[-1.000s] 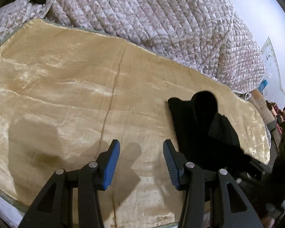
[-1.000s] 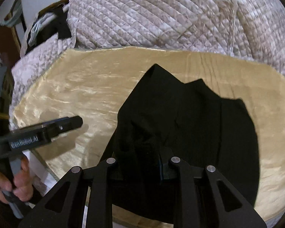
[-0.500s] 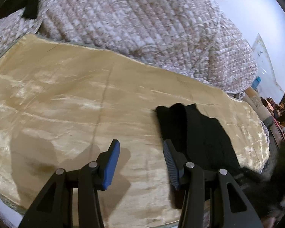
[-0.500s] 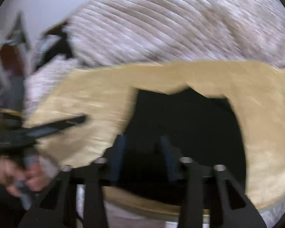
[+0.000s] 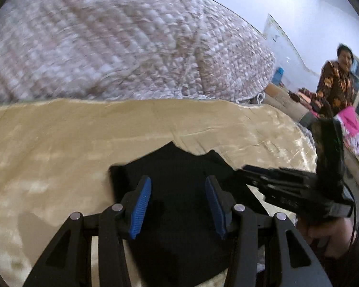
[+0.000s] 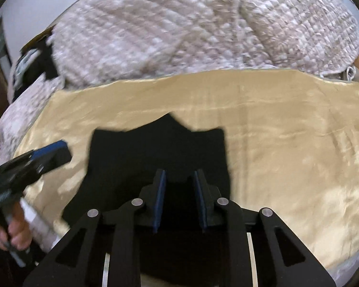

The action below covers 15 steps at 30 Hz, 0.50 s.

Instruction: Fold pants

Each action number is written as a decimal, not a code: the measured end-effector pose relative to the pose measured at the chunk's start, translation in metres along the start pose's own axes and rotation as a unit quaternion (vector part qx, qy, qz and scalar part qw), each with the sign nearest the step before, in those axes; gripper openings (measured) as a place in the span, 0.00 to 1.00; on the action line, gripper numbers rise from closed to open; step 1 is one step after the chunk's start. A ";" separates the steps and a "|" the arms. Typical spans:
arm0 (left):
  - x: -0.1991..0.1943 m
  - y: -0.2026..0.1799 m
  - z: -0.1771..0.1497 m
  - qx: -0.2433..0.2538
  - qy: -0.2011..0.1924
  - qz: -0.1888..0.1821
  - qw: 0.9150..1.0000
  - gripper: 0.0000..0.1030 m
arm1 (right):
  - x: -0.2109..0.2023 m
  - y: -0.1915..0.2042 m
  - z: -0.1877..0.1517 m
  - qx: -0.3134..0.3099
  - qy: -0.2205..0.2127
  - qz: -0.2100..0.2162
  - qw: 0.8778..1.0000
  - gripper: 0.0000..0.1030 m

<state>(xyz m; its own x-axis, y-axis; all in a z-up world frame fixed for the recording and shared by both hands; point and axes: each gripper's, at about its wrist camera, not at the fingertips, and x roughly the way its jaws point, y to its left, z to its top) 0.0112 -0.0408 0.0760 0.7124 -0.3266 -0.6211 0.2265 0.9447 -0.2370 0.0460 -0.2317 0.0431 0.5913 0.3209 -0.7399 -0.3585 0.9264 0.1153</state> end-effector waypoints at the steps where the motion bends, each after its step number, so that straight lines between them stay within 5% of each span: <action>1: 0.009 0.000 0.001 0.006 0.006 0.008 1.000 0.49 | 0.009 -0.005 0.006 0.002 0.005 -0.001 1.000 0.24; 6: 0.052 0.029 -0.015 -0.023 0.073 0.041 0.996 0.49 | 0.055 -0.028 0.016 0.026 0.048 -0.007 0.998 0.22; 15: 0.050 0.036 -0.019 -0.046 0.061 0.037 0.996 0.50 | 0.061 -0.048 0.021 0.063 0.034 -0.005 0.997 0.16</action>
<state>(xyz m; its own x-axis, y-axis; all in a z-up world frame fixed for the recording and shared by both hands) 0.0424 -0.0232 0.0227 0.6368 -0.2627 -0.7249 0.1111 0.9616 -0.2508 0.1143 -0.2521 0.0060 0.5430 0.3016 -0.7837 -0.2569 0.9482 0.1869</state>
